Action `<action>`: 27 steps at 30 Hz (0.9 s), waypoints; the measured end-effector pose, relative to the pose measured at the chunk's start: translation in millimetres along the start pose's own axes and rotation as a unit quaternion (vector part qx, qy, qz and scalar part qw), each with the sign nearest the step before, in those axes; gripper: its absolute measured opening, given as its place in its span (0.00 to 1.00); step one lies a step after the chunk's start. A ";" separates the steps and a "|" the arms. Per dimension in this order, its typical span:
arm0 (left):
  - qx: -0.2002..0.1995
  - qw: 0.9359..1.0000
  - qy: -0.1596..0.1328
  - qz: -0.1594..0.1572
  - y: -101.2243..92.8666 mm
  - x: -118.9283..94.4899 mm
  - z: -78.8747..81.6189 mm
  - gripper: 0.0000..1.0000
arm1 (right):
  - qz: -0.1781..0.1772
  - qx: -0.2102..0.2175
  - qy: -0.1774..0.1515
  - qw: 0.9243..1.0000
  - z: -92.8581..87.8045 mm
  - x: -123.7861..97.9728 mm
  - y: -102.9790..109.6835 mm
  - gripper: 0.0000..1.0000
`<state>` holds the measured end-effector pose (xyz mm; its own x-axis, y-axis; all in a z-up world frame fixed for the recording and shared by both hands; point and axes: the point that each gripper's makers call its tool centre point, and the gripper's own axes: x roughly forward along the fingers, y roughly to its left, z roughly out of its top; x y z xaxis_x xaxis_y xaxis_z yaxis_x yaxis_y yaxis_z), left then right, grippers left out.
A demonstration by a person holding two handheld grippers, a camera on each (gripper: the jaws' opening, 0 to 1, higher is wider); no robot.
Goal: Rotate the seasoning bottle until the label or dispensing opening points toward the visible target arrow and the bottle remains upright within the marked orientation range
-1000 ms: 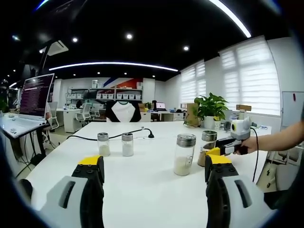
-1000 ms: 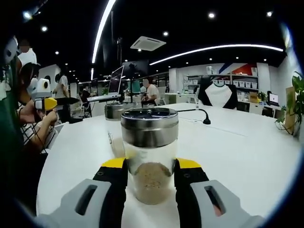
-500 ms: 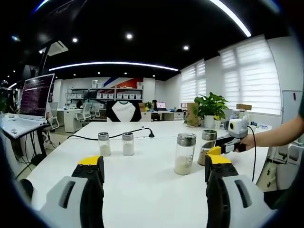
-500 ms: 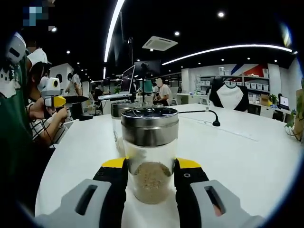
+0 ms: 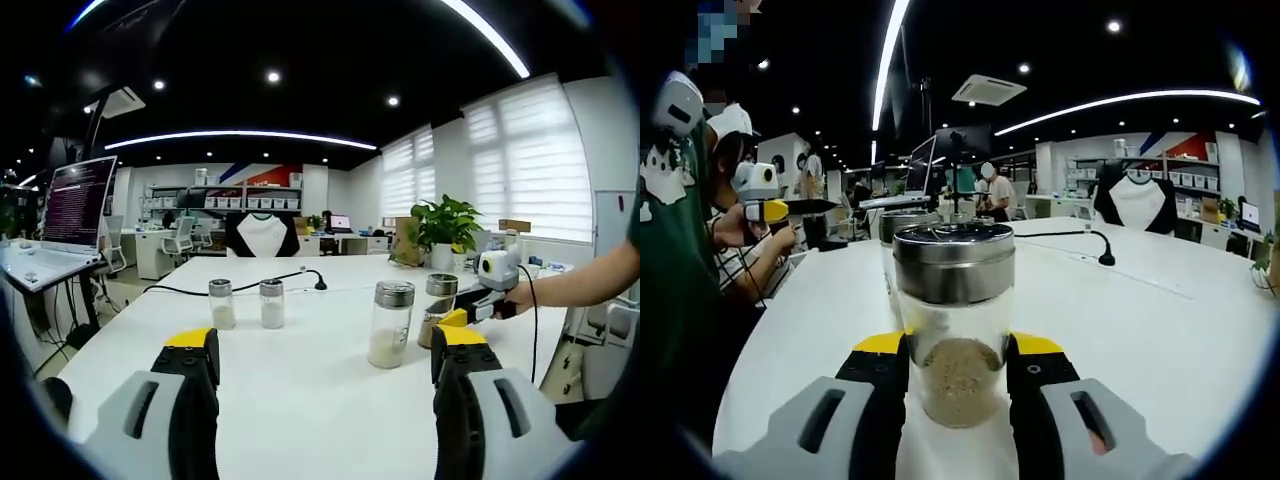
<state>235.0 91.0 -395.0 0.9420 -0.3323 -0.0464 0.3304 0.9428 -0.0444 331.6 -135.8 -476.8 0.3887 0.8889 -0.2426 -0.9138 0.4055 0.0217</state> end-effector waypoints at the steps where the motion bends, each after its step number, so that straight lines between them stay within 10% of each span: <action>1: 0.000 1.000 0.000 0.000 0.3 0.0 0.0 0.92 | 0.002 -0.001 0.001 1.000 -0.1 0.0 0.0 0.37; 27: 0.002 1.000 0.001 0.004 2.3 3.0 1.5 0.92 | 0.038 0.009 0.007 0.999 -1.7 -1.0 -1.6 0.38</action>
<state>238.8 92.2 -393.7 0.9442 -0.3255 -0.0494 0.3237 0.9453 -0.0408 332.5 -137.8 -478.2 0.3168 0.9141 -0.2533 -0.9383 0.3411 0.0576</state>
